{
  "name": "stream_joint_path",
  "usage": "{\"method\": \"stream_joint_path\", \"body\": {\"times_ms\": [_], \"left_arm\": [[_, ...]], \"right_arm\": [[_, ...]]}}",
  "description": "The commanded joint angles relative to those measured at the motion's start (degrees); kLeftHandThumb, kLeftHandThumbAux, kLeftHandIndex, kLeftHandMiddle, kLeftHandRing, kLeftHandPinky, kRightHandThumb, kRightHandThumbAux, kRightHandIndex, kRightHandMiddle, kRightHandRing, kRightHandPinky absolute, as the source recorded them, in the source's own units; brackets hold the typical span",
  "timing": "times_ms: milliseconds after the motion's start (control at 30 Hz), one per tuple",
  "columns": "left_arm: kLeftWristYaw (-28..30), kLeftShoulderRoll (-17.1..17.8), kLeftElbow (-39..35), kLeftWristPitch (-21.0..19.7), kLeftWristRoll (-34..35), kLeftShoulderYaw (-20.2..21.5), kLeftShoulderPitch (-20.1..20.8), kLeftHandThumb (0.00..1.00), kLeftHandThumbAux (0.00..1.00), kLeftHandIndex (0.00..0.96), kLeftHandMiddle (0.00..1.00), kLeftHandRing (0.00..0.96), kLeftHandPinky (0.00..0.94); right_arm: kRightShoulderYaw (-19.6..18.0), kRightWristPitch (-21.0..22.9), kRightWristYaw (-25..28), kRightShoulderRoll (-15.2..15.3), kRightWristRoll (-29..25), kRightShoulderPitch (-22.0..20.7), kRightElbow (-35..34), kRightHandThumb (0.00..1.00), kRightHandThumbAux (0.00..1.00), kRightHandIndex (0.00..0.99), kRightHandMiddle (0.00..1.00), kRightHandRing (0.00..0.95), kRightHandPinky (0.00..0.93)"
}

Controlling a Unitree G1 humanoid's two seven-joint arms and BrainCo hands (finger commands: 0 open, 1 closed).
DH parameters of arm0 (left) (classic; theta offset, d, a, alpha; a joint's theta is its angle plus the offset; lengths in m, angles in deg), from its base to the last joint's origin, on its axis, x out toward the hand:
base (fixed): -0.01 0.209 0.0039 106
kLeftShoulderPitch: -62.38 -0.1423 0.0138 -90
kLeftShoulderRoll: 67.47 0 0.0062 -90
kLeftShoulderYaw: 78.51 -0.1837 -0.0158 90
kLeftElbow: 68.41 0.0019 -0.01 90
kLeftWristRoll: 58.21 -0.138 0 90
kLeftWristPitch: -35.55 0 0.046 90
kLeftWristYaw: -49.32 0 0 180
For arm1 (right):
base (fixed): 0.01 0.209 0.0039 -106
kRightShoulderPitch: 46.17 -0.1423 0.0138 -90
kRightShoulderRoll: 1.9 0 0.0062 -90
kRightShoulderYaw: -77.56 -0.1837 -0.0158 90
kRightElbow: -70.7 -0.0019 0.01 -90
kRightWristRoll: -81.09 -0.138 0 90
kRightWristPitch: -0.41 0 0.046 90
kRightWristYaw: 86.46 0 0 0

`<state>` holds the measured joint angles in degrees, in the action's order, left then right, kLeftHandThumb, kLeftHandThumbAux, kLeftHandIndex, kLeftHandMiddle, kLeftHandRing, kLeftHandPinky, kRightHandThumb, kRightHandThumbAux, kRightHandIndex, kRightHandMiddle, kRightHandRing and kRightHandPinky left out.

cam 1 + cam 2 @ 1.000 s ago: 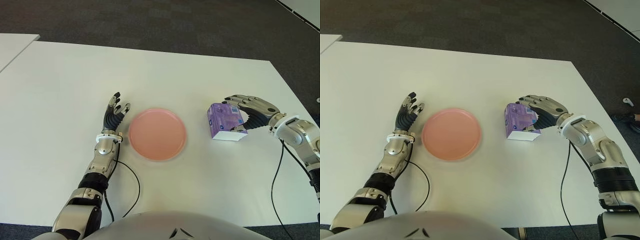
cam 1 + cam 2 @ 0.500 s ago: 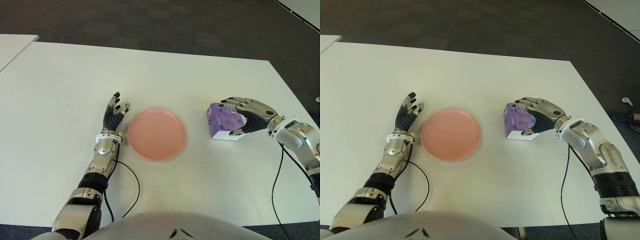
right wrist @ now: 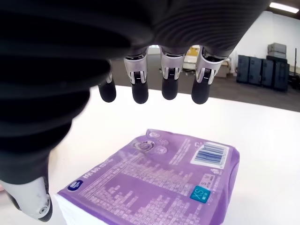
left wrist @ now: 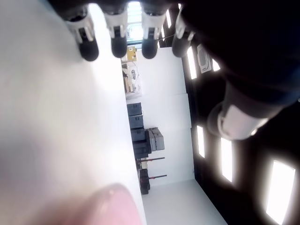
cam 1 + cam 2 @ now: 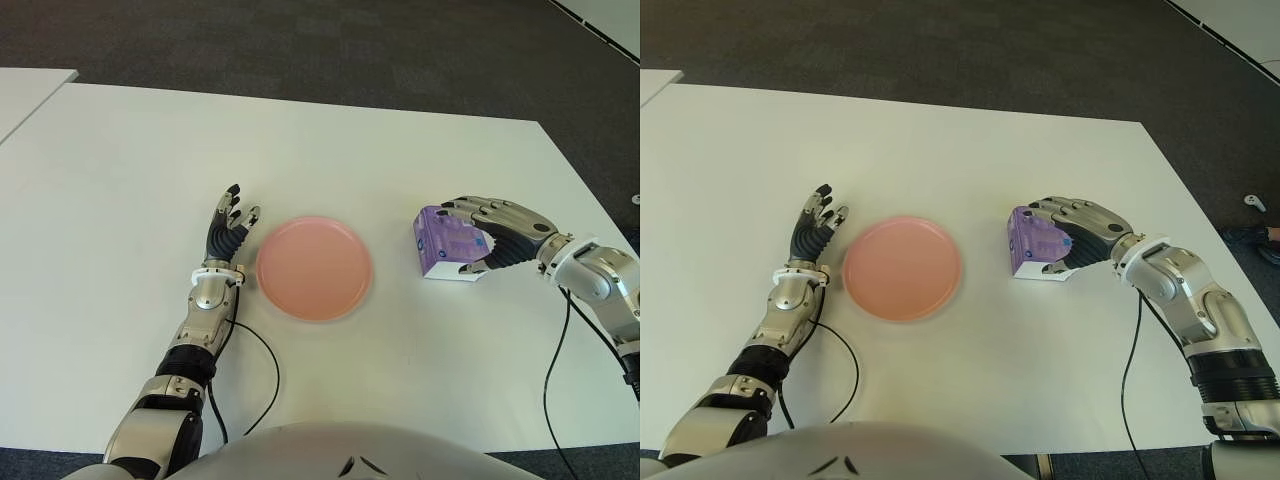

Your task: Put the tissue paper into the plate.

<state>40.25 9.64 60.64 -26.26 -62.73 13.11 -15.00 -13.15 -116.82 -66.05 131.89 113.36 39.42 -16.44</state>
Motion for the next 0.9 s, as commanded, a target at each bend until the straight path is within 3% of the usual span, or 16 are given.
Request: {"method": "stream_joint_path", "body": {"times_ms": [33,567,900], "left_arm": [[1.06,0.15,1.41,-1.11,0.15,0.11,-1.32,0.000,0.550,0.000,0.000,0.000,0.000],[1.04,0.15,1.91,-0.88,0.57,0.39,-1.01,0.000,0.579,0.000,0.000,0.000,0.000],[0.87,0.57,1.32,-1.00,0.20,0.23,-1.43,0.000,0.559,0.000,0.000,0.000,0.000]], "right_arm": [[0.27,0.67,1.21,0.00,-0.11,0.81,-0.05,0.085,0.659,0.005,0.022,0.000,0.006],[4.16,1.00,0.64,-2.20,2.27,-2.71,7.08,0.093,0.665,0.011,0.023,0.000,0.020],[10.44,-0.40,-2.93,-4.61,6.64,-9.24,18.92,0.131,0.674,0.021,0.032,0.001,0.028]]}}
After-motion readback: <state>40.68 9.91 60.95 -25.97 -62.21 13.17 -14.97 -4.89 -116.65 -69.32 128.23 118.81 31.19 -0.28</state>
